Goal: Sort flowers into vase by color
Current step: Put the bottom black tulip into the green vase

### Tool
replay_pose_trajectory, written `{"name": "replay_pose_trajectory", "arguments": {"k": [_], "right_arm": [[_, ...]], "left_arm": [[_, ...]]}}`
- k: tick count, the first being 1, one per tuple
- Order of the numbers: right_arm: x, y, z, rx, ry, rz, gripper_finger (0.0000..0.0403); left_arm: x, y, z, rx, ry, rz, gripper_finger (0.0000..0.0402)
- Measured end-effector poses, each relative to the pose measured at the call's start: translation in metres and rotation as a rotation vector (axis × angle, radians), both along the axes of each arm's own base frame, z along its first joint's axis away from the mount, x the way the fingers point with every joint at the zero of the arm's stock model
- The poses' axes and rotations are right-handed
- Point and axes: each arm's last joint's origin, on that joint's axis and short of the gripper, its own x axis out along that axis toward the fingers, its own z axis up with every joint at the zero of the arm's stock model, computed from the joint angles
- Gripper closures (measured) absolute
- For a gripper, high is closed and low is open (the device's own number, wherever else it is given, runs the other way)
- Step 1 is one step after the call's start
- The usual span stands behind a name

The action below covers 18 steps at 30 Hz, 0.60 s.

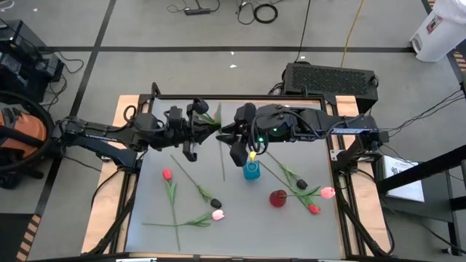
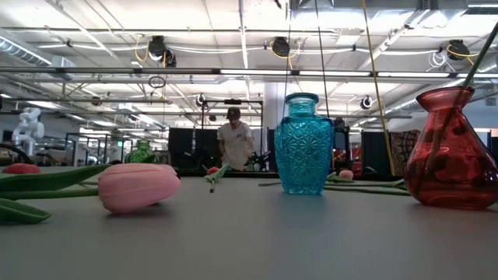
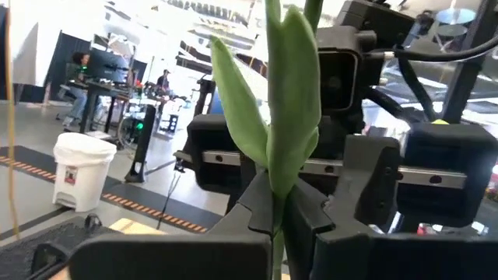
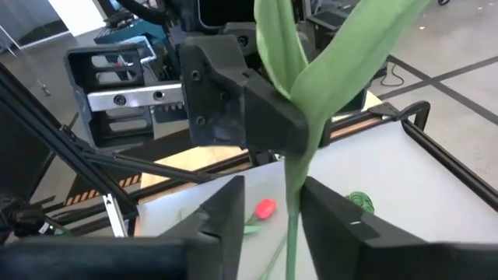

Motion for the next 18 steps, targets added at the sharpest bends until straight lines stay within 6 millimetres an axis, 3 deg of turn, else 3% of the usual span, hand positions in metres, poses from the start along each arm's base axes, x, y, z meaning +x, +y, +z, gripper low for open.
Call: {"name": "replay_pose_trajectory", "arguments": {"k": [9,18], "right_arm": [[-0.018,-0.002,0.015,0.004,-0.031,-0.002,0.0234],[-0.046,-0.005,0.036,0.003,-0.080,-0.004,0.0230]], "left_arm": [[-0.007,0.005,-0.001,-0.020,0.060,0.130,0.0394],[-0.038,0.018,0.007,-0.010,0.123,0.227,0.0394]]}}
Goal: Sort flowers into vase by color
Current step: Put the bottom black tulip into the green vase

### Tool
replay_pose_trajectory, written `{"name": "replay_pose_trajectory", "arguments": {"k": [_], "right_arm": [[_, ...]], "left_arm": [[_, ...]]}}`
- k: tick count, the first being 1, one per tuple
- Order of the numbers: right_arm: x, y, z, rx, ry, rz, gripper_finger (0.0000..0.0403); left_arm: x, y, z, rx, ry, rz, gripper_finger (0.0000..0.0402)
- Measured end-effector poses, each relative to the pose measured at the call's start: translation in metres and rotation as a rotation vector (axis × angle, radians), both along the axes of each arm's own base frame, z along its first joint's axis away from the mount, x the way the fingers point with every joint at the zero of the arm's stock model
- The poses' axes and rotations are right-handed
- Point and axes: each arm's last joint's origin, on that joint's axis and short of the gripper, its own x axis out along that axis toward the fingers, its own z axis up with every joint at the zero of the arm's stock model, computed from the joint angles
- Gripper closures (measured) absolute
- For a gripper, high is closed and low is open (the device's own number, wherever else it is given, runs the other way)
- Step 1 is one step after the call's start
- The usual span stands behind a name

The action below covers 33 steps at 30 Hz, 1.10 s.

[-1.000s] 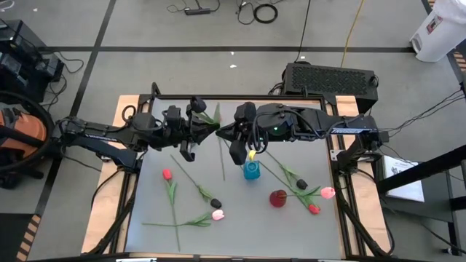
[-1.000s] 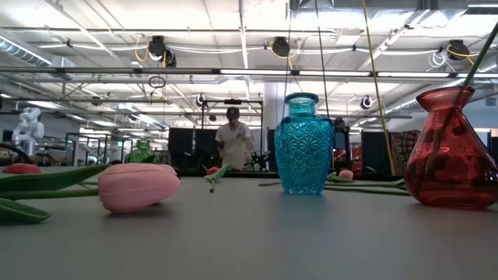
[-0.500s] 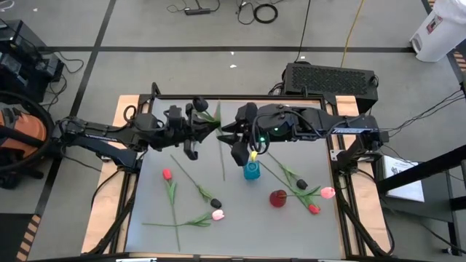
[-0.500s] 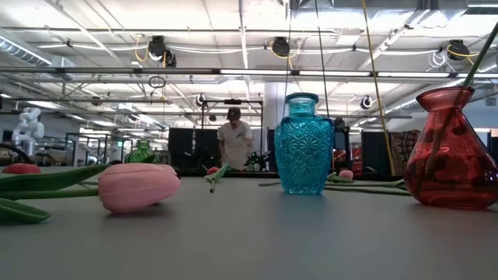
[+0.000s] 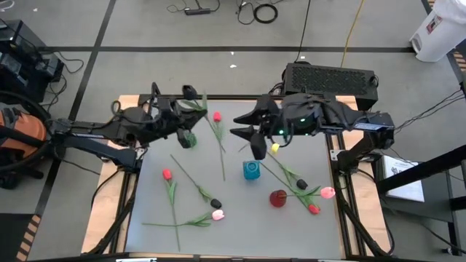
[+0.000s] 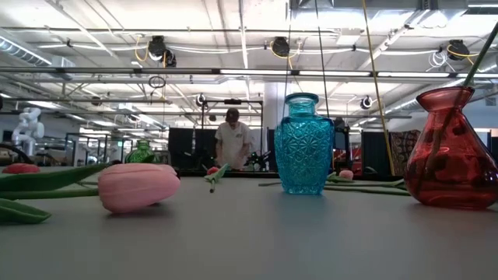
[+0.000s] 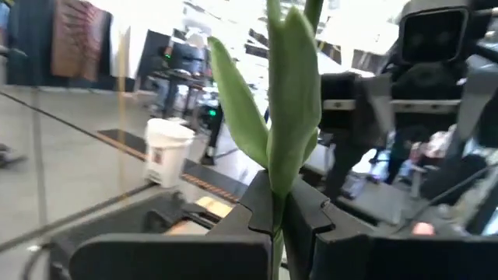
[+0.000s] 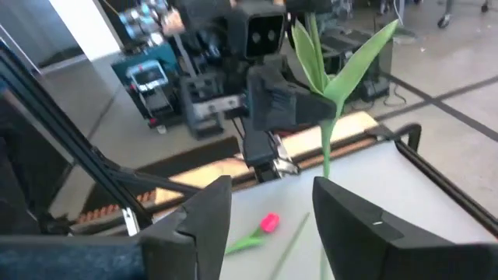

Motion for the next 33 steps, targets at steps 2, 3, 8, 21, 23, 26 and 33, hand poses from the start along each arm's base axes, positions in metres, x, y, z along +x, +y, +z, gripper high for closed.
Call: {"name": "replay_pose_trajectory", "arguments": {"k": [2,3,8,21,23,26,33], "right_arm": [[-0.009,-0.001,0.005,-0.011,-0.008,0.003,0.0230],[-0.012,-0.001,0.007,-0.013,-0.013,0.003,0.0230],[-0.032,-0.004,0.017,-0.030,-0.020,0.002,0.0229],[-0.059,-0.008,0.026,-0.057,-0.001,-0.019,0.0229],[-0.060,-0.008,0.025,-0.057,0.003,-0.019,0.0229],[-0.060,-0.008,0.024,-0.068,0.016,-0.014,0.0229],[-0.064,-0.008,0.017,-0.089,0.102,-0.007,0.0229]], "left_arm": [[-0.010,0.003,0.002,0.022,0.024,0.039,0.0394],[-0.015,0.004,0.004,0.028,0.026,0.060,0.0394],[-0.041,0.007,0.009,0.081,0.080,0.155,0.0394],[-0.086,0.012,-0.008,0.097,0.327,0.287,0.0391],[-0.089,0.013,-0.011,0.104,0.363,0.293,0.0391],[-0.093,0.013,-0.017,0.110,0.397,0.298,0.0390],[-0.102,0.014,-0.036,0.091,0.403,0.308,0.0389]]}}
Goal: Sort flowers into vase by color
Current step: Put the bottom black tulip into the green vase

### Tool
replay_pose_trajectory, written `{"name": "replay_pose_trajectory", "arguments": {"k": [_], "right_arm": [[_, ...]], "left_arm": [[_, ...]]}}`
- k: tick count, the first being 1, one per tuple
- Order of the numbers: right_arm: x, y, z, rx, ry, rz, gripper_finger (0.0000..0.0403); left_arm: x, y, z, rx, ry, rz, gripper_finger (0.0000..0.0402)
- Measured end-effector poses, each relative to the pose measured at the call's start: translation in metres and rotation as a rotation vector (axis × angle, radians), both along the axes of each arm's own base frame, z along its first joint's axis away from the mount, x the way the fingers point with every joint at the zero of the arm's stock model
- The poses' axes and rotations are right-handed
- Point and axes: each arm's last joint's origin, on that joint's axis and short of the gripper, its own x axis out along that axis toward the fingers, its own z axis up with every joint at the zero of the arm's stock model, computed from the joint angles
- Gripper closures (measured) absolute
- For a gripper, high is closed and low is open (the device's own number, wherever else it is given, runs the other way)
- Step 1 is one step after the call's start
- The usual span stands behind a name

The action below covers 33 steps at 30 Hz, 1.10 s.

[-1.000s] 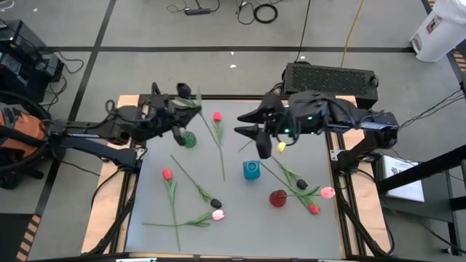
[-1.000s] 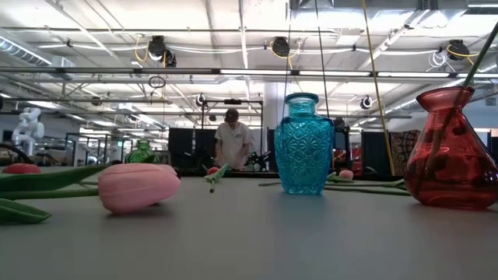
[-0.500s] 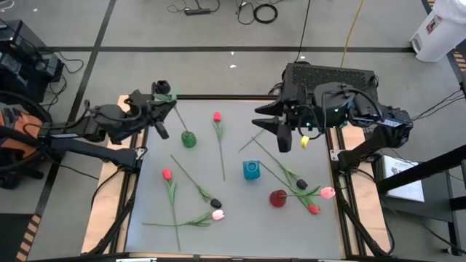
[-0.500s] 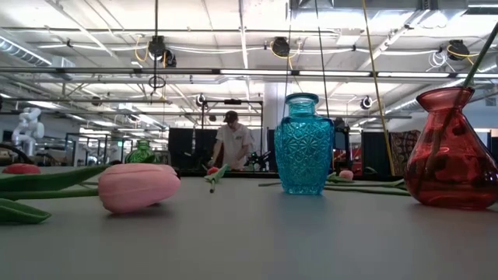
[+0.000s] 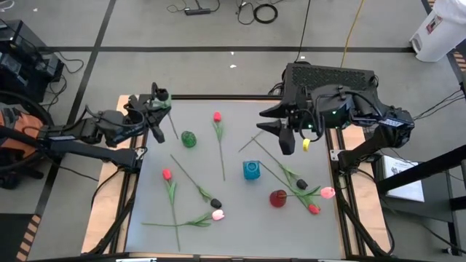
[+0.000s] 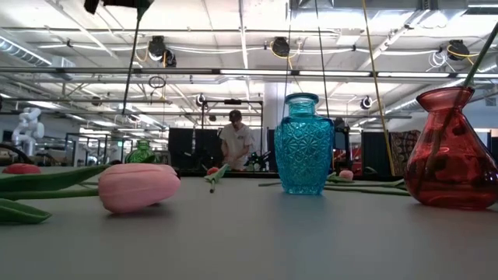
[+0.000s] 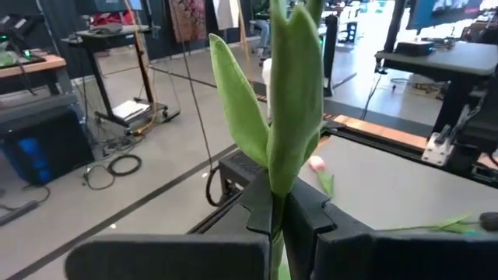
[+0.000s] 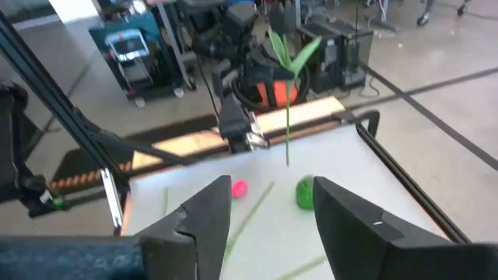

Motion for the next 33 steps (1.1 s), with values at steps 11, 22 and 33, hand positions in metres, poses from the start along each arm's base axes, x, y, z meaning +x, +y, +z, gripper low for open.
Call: {"name": "replay_pose_trajectory", "arguments": {"k": [11,22,33], "right_arm": [[-0.006,0.000,-0.008,-0.011,0.102,0.002,0.0229],[-0.016,-0.002,-0.003,0.020,0.080,-0.011,0.0237],[-0.017,-0.002,-0.003,0.033,0.074,-0.013,0.0250]], "left_arm": [[-0.010,0.008,-0.037,-0.012,0.011,0.103,0.0389],[0.002,0.016,-0.053,-0.025,-0.096,0.069,0.0389],[0.008,0.023,-0.041,0.024,-0.202,0.039,0.0389]]}}
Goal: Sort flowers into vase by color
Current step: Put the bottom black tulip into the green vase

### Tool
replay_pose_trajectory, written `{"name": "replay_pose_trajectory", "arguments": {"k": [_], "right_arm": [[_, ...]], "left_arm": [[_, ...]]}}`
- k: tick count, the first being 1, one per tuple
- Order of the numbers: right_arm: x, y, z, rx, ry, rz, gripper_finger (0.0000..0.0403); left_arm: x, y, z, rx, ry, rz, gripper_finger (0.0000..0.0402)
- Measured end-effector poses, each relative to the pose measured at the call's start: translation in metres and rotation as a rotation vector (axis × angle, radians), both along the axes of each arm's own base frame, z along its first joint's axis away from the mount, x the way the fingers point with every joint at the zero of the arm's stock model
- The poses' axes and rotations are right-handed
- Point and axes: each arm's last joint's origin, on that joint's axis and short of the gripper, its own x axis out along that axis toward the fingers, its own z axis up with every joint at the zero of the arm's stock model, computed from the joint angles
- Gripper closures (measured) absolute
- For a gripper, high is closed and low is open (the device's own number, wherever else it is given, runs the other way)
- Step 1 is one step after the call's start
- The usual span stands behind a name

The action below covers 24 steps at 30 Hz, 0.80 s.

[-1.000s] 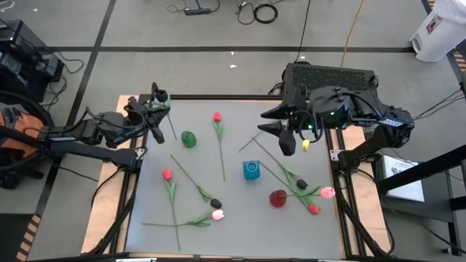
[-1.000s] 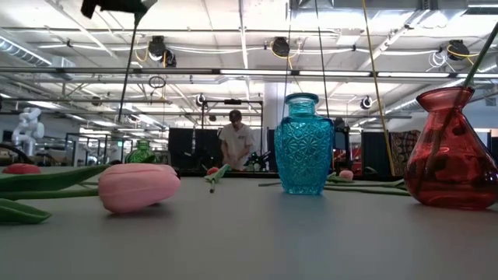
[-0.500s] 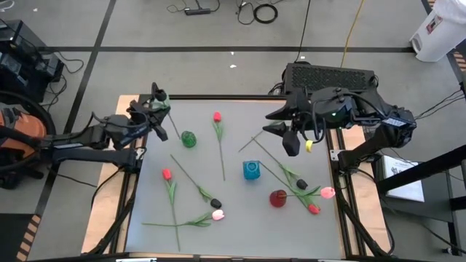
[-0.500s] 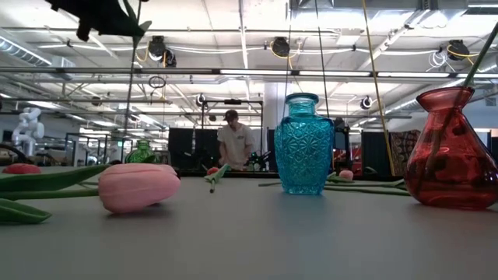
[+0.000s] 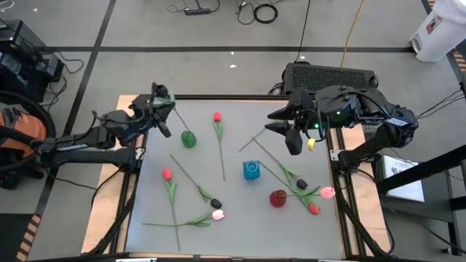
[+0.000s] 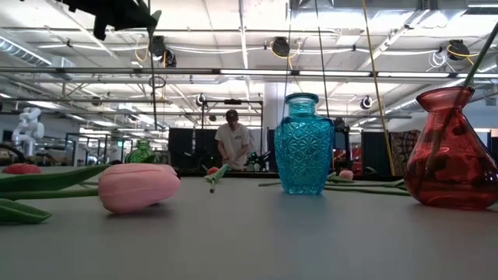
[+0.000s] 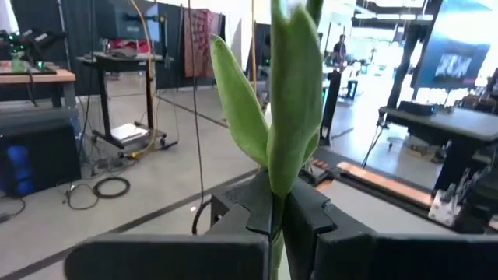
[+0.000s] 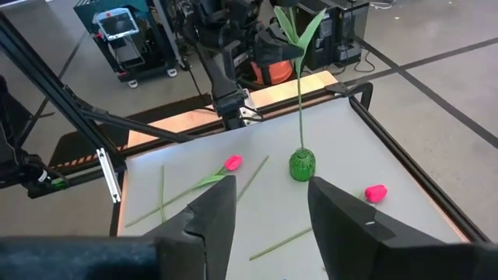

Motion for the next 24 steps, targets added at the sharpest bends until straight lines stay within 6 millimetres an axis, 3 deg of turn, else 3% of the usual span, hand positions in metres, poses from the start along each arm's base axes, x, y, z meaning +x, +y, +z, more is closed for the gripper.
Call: {"name": "replay_pose_trajectory", "arguments": {"k": [24], "right_arm": [[0.000,0.000,-0.001,-0.015,0.011,0.002,0.0250]], "left_arm": [[-0.003,0.009,-0.010,-0.026,0.105,0.073,0.0389]]}}
